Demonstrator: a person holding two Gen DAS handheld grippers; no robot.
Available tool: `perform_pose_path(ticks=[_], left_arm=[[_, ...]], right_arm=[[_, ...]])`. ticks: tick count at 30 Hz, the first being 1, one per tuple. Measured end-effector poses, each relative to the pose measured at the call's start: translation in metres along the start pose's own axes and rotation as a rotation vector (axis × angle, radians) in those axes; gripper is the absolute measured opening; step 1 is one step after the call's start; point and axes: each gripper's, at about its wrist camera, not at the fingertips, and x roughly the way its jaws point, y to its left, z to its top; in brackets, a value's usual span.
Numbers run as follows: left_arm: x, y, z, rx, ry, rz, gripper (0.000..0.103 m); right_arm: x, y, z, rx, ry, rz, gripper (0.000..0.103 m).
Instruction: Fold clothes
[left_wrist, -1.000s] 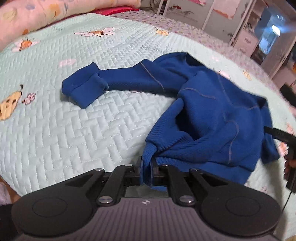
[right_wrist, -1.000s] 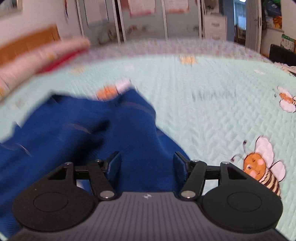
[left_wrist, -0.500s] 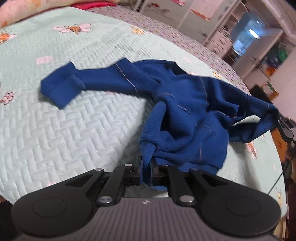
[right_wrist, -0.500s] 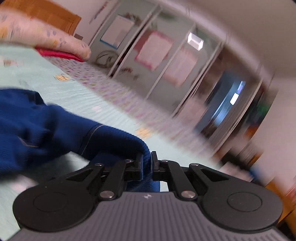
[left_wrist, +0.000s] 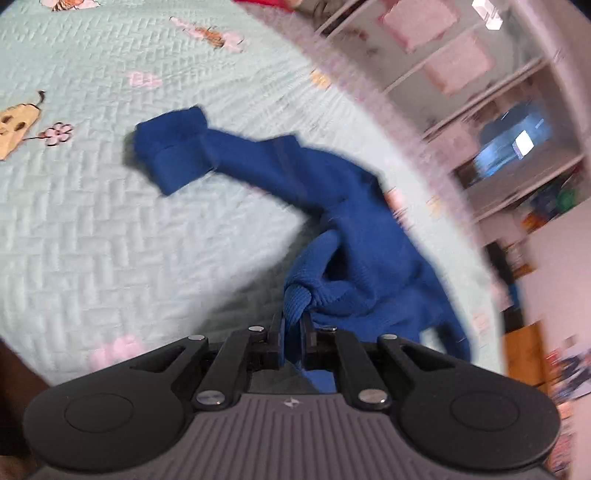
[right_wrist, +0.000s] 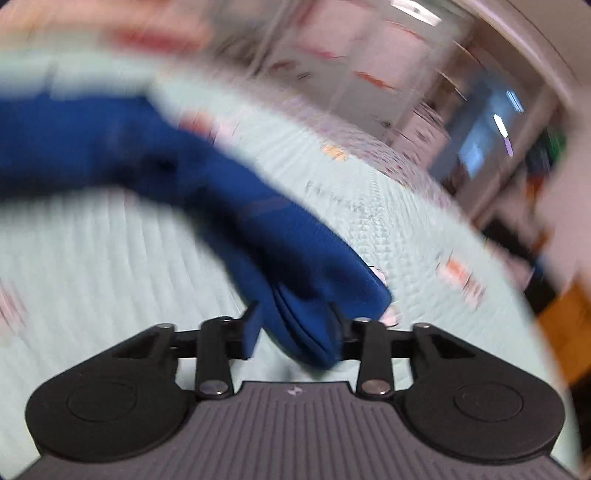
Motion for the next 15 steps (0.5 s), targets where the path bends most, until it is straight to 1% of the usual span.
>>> perform_pose_path(ticks=[1,2,3,4,8,9,10,11,13,14,15], left_arm=[[0.002,-0.002,-0.002,0.016,0.005,0.016,0.007],[0.003,-0.004,-0.003,0.017,0.007,0.024,0.007],[0.003,-0.004,-0.005,0.009,0.004,0.024,0.007],[0.002,-0.003,-0.005,-0.002,0.001,0.019,0.007],[-0.005,0.001,-0.006,-0.006,0.008,0.018,0.007],[-0.007,0.001,-0.007,0.002,0.013,0.019,0.008],[-0.006,0.001,-0.008,0.012,0.023,0.027,0.008],[-0.003,0.0,-0.009,0.032,0.036,0.057,0.009],[0.001,-0.001,-0.012,0.07,0.065,0.144,0.013],[0.002,0.0,-0.013,0.084,0.081,0.197,0.024],[0.003,0.001,-0.014,0.097,0.096,0.25,0.042]], right_arm=[[-0.004,-0.005,0.004,0.102,-0.006,0.07,0.041],[-0.003,-0.007,0.007,0.197,0.002,0.158,0.041],[0.0,-0.008,0.009,0.285,0.012,0.245,0.041],[0.006,-0.007,0.012,0.358,0.022,0.31,0.041],[0.041,0.003,0.027,0.59,0.06,0.48,0.042],[0.05,0.006,0.029,0.651,0.064,0.503,0.042],[0.059,0.009,0.031,0.714,0.064,0.506,0.042],[0.066,0.012,0.033,0.77,0.073,0.489,0.042],[0.075,0.015,0.036,0.863,0.111,0.414,0.042],[0.079,0.013,0.036,0.893,0.124,0.384,0.042],[0.082,0.01,0.036,0.916,0.133,0.364,0.042]])
